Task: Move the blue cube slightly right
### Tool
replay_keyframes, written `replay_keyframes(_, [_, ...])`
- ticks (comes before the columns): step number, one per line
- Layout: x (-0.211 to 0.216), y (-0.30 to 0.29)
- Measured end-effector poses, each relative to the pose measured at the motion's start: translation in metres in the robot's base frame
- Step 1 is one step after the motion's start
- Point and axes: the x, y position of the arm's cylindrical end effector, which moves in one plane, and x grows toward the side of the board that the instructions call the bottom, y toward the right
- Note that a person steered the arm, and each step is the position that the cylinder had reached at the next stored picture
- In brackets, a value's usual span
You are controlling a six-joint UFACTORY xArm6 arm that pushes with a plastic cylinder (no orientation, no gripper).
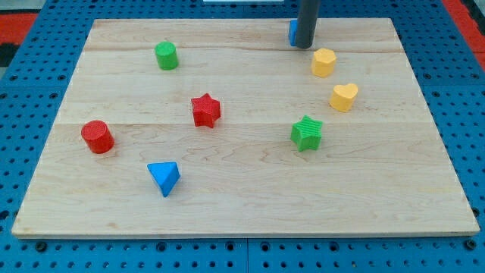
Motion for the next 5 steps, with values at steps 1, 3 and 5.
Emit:
replay_keyframes(1, [-0.005, -0.019])
replay_keyframes(3, [-0.021, -0.075])
replay_keyframes(5, [-0.037, -0.044])
